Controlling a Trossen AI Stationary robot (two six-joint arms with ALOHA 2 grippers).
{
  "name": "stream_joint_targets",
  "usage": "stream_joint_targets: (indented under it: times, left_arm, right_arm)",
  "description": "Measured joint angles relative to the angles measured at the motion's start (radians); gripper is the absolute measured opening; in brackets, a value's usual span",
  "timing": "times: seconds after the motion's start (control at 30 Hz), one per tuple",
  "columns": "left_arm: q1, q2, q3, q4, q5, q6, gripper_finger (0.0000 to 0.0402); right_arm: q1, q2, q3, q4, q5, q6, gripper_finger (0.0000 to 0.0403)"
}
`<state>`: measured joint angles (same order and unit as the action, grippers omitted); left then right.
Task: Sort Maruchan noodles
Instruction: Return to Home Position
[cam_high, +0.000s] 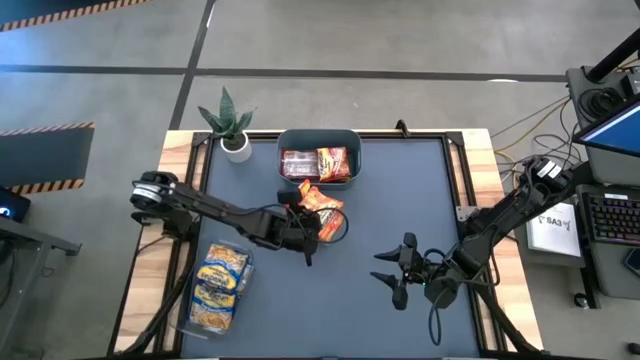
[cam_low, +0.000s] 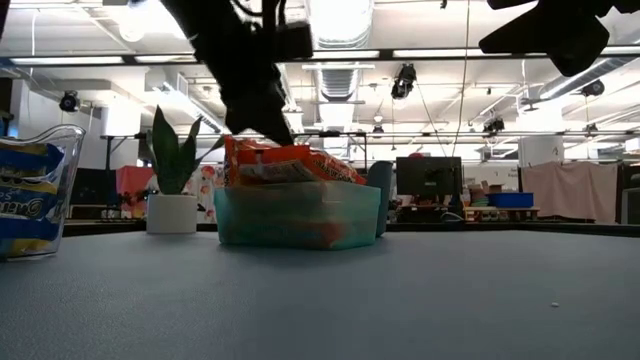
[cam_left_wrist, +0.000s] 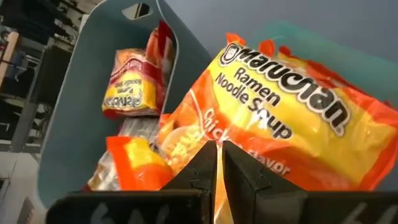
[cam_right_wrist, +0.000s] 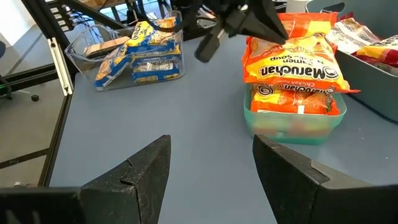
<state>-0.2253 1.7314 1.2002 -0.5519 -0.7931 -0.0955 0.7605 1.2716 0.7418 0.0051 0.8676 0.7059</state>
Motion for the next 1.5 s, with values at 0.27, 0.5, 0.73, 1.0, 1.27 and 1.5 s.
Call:
stream_joint_targets:
  times: [0.27,0.5,0.73,1.0,1.27,1.5]
  left_arm:
    - [0.000,0.007,-0.051,0.065,0.021,-0.027,0.0009]
    - [-0.025,-0.016,-0.029,0.042,0.013,-0.018,0.0009]
    - [-0.148,-0.158,0.007,0.001,-0.020,-0.016,0.0009]
    - [-0.430,-0.349,-0.108,0.096,-0.032,-0.066,0.0009]
    - [-0.601,-0.437,-0.128,0.117,-0.270,-0.130,0.0009]
    - [-0.593,-0.438,-0.141,0.035,-0.325,-0.078,0.0009]
  right_arm:
    - [-0.002,0.000,0.000,0.003,0.009,-0.001,0.0217]
    - [-0.002,0.000,0.000,0.003,0.028,-0.022,0.0217]
    - [-0.002,0.000,-0.007,0.000,0.061,-0.206,0.0215]
    - [-0.002,0.000,-0.017,-0.036,0.076,-0.242,0.0210]
    - [-0.023,-0.004,0.004,-0.023,0.046,-0.238,0.0210]
    - [-0.180,-0.054,-0.016,-0.015,-0.116,-0.384,0.0210]
